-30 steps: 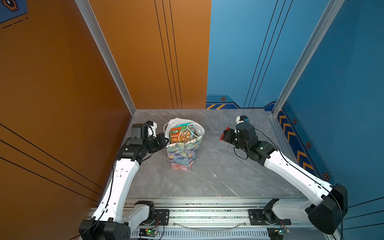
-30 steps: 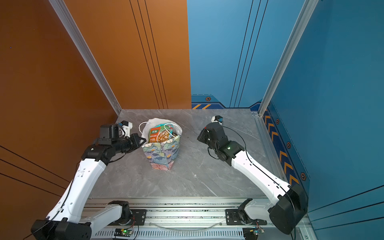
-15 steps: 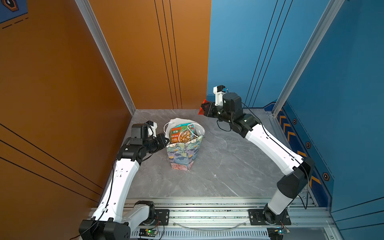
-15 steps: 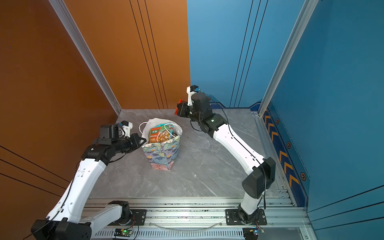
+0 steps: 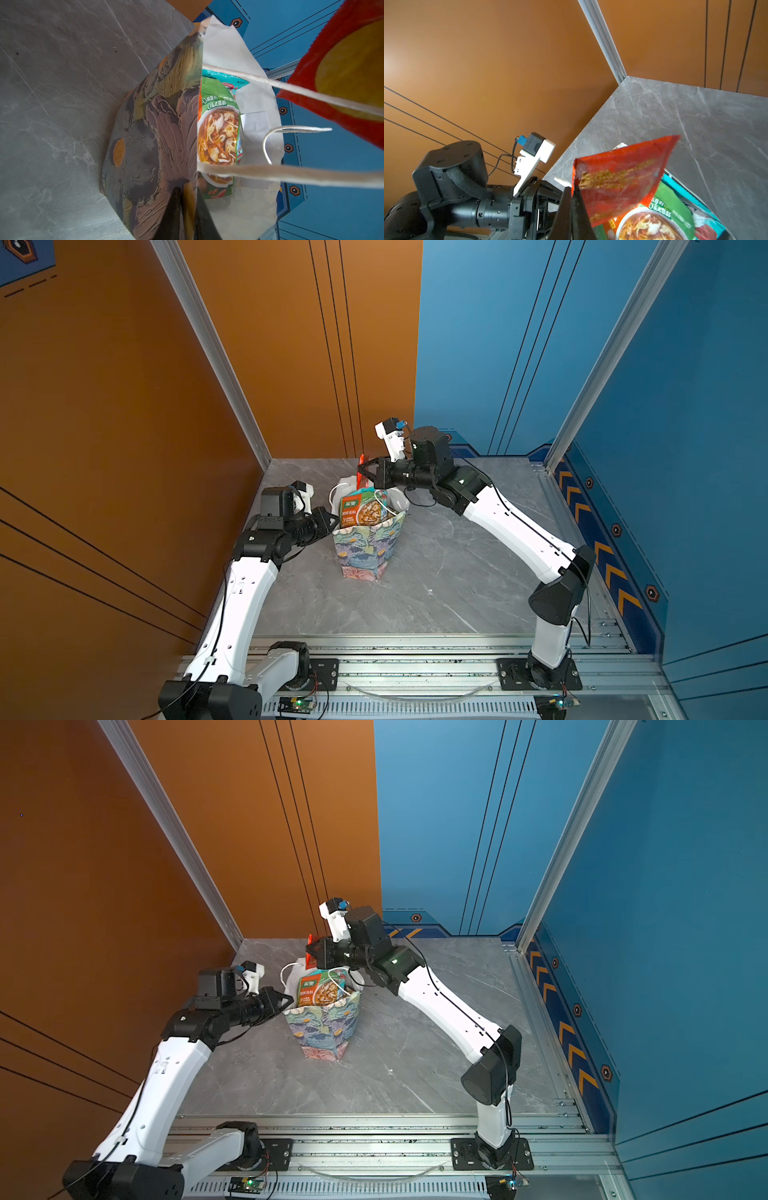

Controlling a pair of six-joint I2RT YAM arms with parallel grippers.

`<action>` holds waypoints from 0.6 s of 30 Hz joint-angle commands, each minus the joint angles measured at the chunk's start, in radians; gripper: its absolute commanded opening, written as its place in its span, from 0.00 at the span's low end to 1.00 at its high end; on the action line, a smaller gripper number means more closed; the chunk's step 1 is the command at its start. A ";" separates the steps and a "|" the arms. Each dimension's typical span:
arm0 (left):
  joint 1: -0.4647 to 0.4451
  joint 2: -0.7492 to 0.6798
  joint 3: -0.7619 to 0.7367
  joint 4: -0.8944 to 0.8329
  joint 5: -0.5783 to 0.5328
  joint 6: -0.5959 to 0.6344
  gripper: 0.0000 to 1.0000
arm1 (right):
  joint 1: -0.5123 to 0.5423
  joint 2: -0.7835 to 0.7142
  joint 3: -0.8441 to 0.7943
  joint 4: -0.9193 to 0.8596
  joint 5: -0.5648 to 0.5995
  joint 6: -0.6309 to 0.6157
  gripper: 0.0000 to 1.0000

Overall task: Place the snacks into the paper bag
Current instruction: 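Carry the red-yellow packet over the bag held by the left gripper, then lower the red-yellow packet into the bag and open the right gripper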

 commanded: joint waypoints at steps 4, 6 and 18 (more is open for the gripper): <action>0.012 -0.026 0.018 0.018 0.035 0.012 0.16 | 0.022 -0.023 -0.020 -0.046 -0.046 -0.033 0.00; 0.013 -0.029 0.021 0.019 0.040 0.013 0.17 | 0.028 -0.020 -0.027 -0.048 -0.061 -0.034 0.00; 0.027 -0.056 0.023 0.013 0.023 0.011 0.28 | 0.028 0.039 -0.030 -0.055 -0.137 -0.016 0.00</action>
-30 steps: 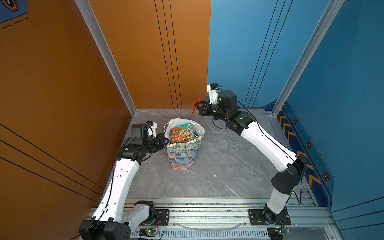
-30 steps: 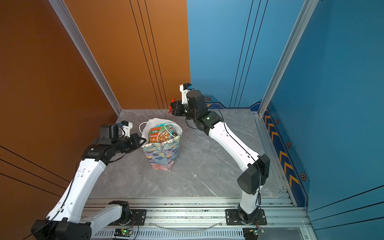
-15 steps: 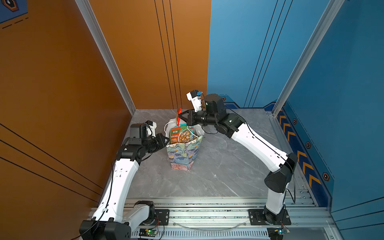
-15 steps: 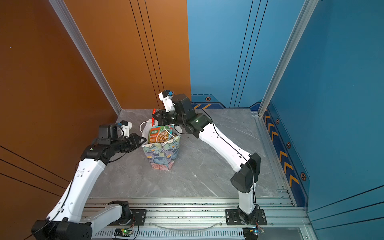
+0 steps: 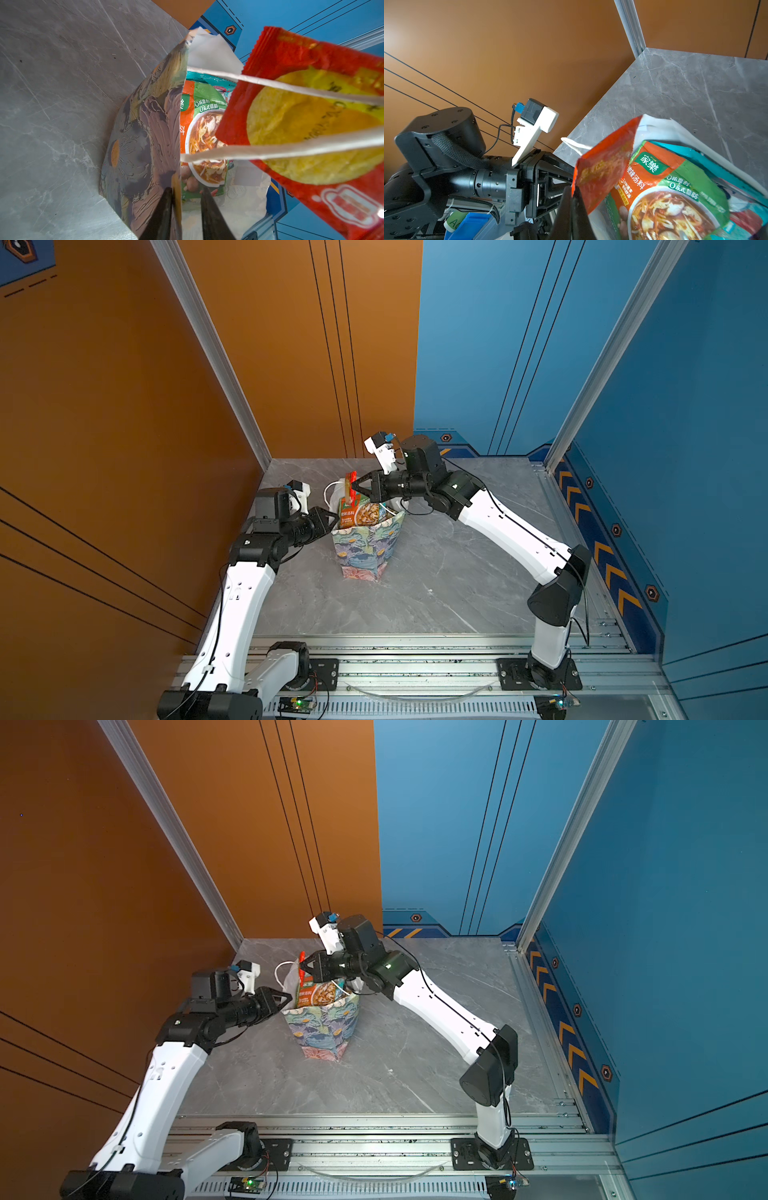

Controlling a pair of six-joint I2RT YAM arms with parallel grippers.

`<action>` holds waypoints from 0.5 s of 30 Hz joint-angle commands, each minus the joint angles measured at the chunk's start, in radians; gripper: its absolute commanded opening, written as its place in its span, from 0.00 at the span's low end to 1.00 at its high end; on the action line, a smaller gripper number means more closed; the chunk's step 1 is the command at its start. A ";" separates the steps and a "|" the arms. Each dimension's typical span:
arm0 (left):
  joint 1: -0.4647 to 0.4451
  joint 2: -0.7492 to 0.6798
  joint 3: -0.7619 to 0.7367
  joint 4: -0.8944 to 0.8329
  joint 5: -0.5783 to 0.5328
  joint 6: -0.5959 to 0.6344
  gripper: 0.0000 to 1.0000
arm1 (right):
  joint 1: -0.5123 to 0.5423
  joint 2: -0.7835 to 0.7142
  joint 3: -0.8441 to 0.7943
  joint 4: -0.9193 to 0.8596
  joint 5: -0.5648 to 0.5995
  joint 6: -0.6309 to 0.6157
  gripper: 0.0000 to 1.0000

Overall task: Place the snacks into the paper bag
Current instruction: 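Lower the red-yellow packet into the bag and open the right gripper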

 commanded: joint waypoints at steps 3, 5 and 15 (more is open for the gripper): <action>0.013 -0.033 0.026 0.010 0.007 0.010 0.28 | -0.007 0.032 -0.001 -0.018 -0.034 0.017 0.00; 0.015 -0.038 0.029 0.010 0.002 0.010 0.29 | -0.017 0.034 -0.010 -0.020 -0.020 0.029 0.00; 0.028 -0.068 0.026 0.010 -0.012 0.017 0.32 | -0.098 -0.034 -0.047 -0.067 0.131 0.040 0.44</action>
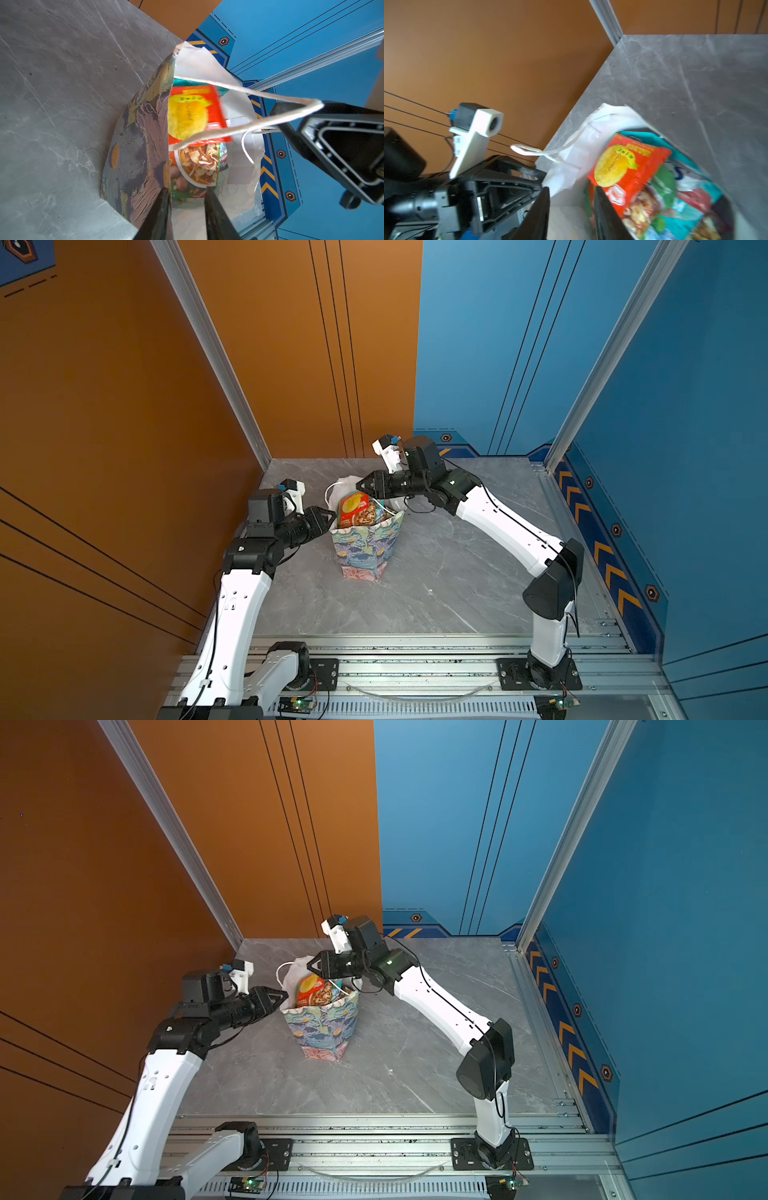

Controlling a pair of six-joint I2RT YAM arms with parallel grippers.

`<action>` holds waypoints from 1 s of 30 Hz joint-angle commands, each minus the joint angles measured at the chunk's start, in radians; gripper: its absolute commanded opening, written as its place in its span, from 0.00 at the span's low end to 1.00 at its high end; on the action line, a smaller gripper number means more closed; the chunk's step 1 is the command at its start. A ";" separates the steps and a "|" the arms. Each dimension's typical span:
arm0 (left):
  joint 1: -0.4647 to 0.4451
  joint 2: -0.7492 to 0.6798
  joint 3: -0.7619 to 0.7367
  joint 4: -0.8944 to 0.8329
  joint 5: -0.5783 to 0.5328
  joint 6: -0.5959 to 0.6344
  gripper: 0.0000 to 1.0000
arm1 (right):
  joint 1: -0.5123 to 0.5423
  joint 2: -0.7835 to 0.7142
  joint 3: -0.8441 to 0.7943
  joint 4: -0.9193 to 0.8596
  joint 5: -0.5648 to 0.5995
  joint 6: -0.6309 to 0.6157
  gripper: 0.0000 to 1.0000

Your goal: Place the snacks into the paper bag

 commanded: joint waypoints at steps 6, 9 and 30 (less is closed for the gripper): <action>0.019 -0.046 0.017 0.017 -0.024 0.016 0.32 | -0.048 -0.132 -0.060 -0.041 0.120 -0.014 0.47; 0.020 -0.068 0.016 0.039 -0.032 0.016 0.33 | -0.068 -0.178 -0.093 -0.034 0.159 -0.051 0.49; 0.034 -0.406 -0.318 0.490 -0.407 0.067 0.98 | -0.358 -0.659 -0.917 0.238 0.617 -0.166 1.00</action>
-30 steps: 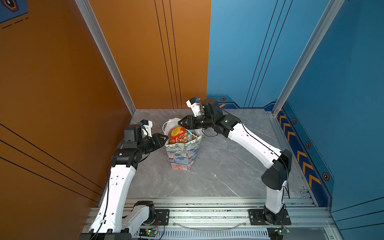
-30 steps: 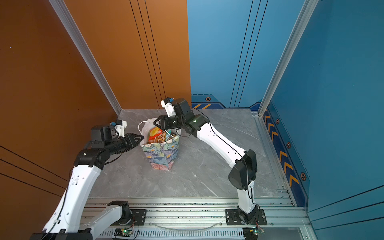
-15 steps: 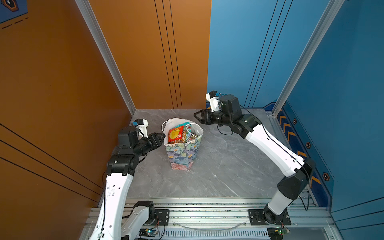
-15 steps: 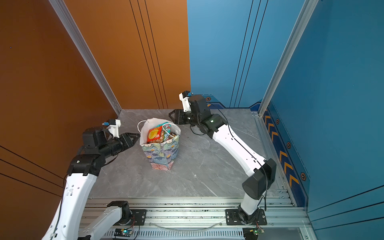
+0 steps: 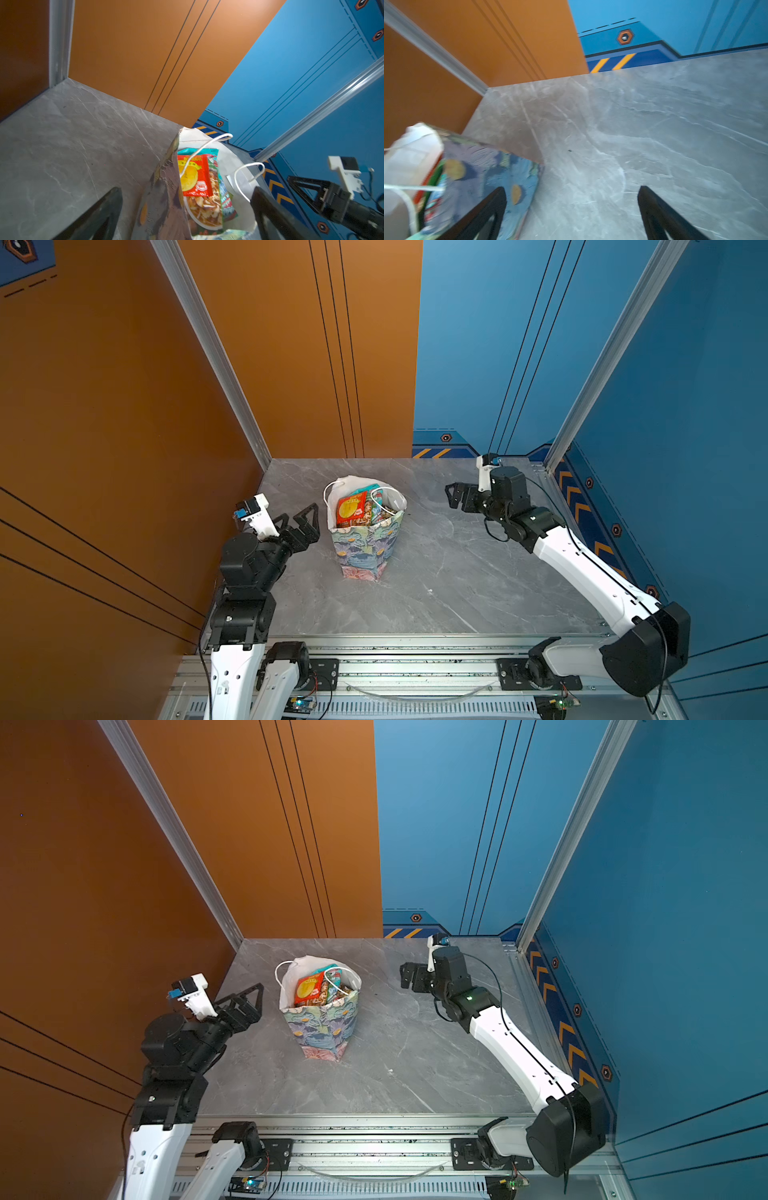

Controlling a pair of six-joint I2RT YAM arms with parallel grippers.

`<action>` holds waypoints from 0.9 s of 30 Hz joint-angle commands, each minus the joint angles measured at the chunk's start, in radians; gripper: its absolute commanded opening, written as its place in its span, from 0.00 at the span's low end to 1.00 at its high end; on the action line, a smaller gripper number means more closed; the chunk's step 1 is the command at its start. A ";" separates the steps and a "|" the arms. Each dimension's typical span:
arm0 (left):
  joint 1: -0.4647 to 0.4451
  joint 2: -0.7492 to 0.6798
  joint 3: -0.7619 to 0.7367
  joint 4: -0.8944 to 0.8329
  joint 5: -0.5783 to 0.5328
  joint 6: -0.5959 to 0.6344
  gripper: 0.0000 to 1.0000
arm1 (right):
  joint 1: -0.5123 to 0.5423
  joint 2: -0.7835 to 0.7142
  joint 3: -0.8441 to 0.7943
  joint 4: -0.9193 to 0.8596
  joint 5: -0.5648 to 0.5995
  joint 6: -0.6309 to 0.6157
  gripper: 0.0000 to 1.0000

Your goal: Place the snacks into the paper bag

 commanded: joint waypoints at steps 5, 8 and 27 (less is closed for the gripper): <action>0.008 -0.022 -0.145 0.173 -0.254 0.095 0.98 | -0.091 -0.115 -0.257 0.148 0.312 -0.091 1.00; 0.007 -0.045 -0.258 0.293 -0.339 0.136 0.98 | -0.144 -0.114 -0.353 0.204 0.414 -0.096 1.00; -0.069 0.561 -0.668 1.157 -0.538 0.451 0.98 | -0.257 0.157 -0.745 1.068 0.431 -0.389 1.00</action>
